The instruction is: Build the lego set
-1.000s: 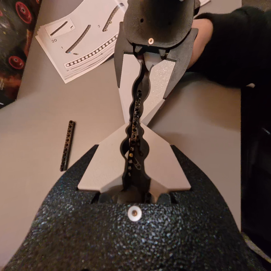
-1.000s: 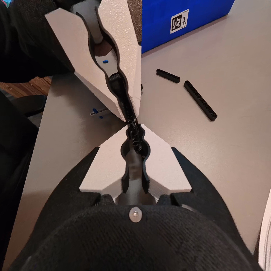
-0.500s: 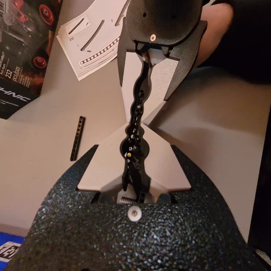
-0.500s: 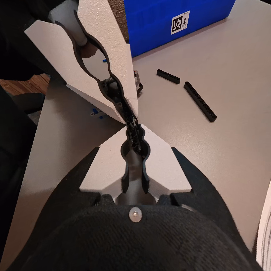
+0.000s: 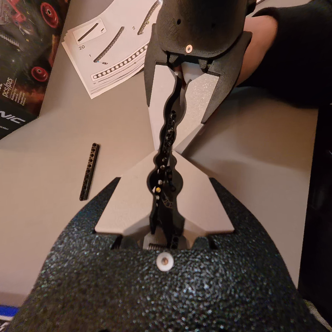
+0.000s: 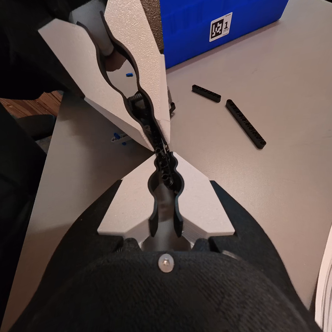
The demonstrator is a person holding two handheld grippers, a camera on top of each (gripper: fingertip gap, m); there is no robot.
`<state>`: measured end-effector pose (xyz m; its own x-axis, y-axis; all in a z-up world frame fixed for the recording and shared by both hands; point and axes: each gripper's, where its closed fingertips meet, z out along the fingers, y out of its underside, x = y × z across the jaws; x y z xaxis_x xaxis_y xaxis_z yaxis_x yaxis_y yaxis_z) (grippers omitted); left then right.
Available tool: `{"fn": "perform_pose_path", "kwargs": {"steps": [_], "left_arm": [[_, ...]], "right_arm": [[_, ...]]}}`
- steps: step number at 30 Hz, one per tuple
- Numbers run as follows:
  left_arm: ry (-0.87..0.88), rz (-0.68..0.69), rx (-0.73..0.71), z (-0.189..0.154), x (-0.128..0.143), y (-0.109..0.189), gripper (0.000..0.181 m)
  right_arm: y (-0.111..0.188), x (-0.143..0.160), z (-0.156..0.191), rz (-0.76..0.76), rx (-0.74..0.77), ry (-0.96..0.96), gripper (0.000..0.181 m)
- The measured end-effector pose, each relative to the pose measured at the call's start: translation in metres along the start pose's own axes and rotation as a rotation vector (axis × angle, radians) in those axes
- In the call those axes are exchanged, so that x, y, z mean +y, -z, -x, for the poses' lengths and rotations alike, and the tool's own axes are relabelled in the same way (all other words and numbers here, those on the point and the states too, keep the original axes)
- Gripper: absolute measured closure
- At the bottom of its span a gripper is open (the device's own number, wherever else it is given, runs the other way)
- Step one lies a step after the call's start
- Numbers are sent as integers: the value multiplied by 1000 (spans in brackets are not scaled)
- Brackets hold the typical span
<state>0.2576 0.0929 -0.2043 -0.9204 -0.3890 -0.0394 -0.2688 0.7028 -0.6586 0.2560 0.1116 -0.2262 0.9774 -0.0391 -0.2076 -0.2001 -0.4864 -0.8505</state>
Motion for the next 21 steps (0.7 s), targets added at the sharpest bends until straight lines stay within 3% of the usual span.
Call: {"fn": "perform_pose_path", "kwargs": {"steps": [4,11,15,21], "left_arm": [[40,-8,36,0,0,1,175],[25,-48,-36,3,-14,21,177],[25,45,-6,0,3,9,177],[-31,61,9,-1,7,1,177]], "right_arm": [[0,0,0,-1,4,2,175],[0,0,0,-1,6,2,175],[0,0,0,-1,7,4,175],[0,0,0,-1,2,0,175]]}}
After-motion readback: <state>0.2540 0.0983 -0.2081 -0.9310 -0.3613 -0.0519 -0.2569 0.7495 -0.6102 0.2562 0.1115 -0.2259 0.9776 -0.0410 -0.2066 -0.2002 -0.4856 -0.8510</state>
